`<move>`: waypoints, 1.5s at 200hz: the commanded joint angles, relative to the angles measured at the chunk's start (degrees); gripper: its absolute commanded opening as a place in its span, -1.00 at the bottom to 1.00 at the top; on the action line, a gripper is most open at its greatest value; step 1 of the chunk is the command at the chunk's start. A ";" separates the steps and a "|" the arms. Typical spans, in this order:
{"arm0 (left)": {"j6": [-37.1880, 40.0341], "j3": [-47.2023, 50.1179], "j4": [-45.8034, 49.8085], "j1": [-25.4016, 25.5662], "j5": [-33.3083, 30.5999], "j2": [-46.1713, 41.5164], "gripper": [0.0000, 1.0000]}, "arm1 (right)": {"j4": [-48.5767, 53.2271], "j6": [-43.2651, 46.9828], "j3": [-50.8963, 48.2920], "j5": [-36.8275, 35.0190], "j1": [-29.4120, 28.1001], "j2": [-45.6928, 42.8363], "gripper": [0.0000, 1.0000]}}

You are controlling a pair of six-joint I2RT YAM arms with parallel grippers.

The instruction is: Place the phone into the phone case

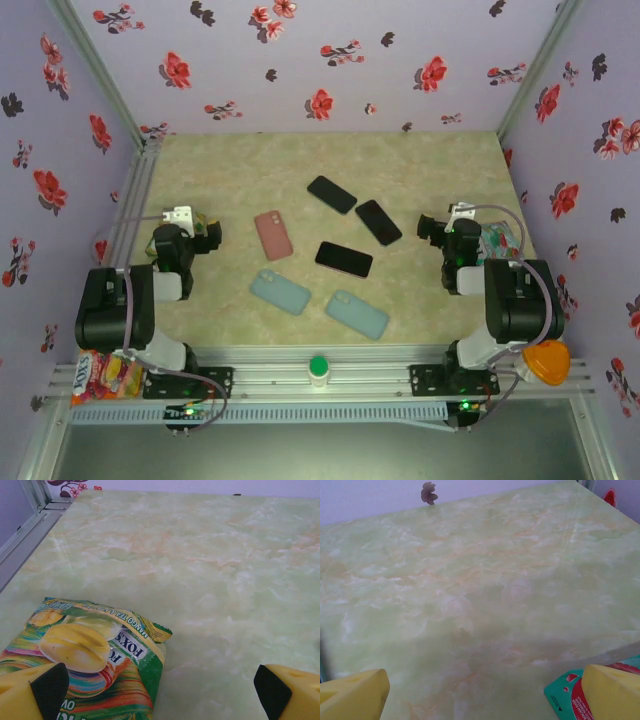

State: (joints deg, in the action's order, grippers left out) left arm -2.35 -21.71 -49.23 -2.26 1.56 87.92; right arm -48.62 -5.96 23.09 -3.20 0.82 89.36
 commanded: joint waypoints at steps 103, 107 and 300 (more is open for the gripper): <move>1.12 -0.85 -1.12 -0.24 -0.74 0.40 1.00 | -1.48 0.95 -0.18 -0.58 0.06 0.23 0.99; 1.18 -0.80 -1.13 -0.21 -0.84 0.30 0.99 | -1.33 0.95 -0.15 -0.58 0.10 0.33 0.99; -11.84 -13.49 37.99 4.99 -11.14 -17.65 0.37 | 39.89 3.88 18.72 -3.42 -13.18 -12.66 0.98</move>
State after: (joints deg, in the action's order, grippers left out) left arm -6.13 -29.34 -28.14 0.36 -6.07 74.22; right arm -23.83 -3.40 35.64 -6.26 -8.10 78.78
